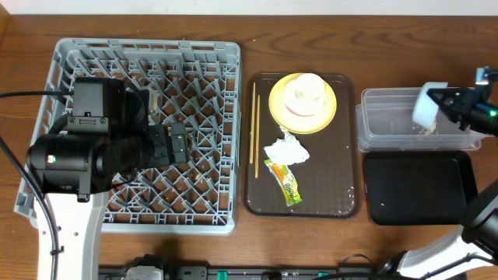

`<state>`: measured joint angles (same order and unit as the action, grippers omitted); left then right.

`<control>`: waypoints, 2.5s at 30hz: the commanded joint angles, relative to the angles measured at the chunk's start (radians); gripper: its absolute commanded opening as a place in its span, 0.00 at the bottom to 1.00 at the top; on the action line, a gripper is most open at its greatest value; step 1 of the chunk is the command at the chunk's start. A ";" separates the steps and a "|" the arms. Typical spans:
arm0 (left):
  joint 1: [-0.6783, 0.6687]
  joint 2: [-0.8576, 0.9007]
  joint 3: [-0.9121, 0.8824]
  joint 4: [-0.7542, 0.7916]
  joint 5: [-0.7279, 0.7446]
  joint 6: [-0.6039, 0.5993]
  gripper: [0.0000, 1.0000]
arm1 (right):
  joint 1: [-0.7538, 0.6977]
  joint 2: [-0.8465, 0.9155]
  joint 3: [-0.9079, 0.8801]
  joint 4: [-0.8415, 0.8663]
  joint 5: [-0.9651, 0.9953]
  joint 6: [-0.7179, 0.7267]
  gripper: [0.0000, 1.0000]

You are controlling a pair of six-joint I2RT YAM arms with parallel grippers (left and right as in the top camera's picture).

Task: Sort waste into correct bins and load items into the dishwasher rack
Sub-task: 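Tilt the blue bowl with the right gripper to dump rice into bin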

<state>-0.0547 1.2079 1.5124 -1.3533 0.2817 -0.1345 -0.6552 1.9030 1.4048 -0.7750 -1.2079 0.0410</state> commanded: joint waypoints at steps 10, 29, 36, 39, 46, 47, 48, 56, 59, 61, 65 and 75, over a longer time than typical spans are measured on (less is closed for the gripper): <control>0.003 -0.006 -0.003 0.001 -0.007 0.002 0.99 | -0.145 0.001 -0.005 0.002 -0.245 -0.023 0.01; 0.003 -0.006 -0.003 0.001 -0.006 0.002 0.99 | -0.055 0.001 -0.007 0.032 -0.246 -0.200 0.01; 0.003 -0.006 -0.003 0.001 -0.007 0.002 0.99 | -0.048 0.001 -0.007 0.014 -0.350 -0.187 0.01; 0.003 -0.006 -0.003 0.001 -0.007 0.002 0.99 | -0.051 0.001 -0.014 -0.021 -0.350 -0.245 0.01; 0.003 -0.006 -0.003 0.001 -0.007 0.002 0.99 | -0.047 0.001 -0.067 -0.121 -0.350 -0.498 0.01; 0.003 -0.006 -0.003 0.001 -0.006 0.002 0.99 | -0.050 0.001 -0.068 -0.103 -0.350 -0.491 0.01; 0.003 -0.006 -0.003 0.001 -0.007 0.002 0.99 | -0.054 0.001 -0.068 -0.078 -0.350 -0.464 0.01; 0.003 -0.006 -0.003 0.001 -0.007 0.002 0.98 | -0.056 -0.001 -0.068 -0.029 -0.351 -0.356 0.01; 0.003 -0.006 -0.003 0.001 -0.006 0.002 0.99 | -0.050 0.001 -0.068 -0.003 -0.351 -0.348 0.01; 0.003 -0.006 -0.003 0.001 -0.006 0.002 0.99 | -0.044 -0.001 -0.068 -0.003 -0.351 -0.316 0.01; 0.003 -0.006 -0.003 0.000 -0.007 0.002 0.99 | -0.033 0.001 -0.068 0.105 -0.350 -0.200 0.01; 0.003 -0.006 -0.003 0.001 -0.007 0.002 0.99 | -0.032 0.000 -0.068 0.086 -0.353 -0.087 0.01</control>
<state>-0.0547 1.2079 1.5124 -1.3533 0.2813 -0.1345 -0.7055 1.9045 1.3376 -0.6830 -1.5074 -0.0967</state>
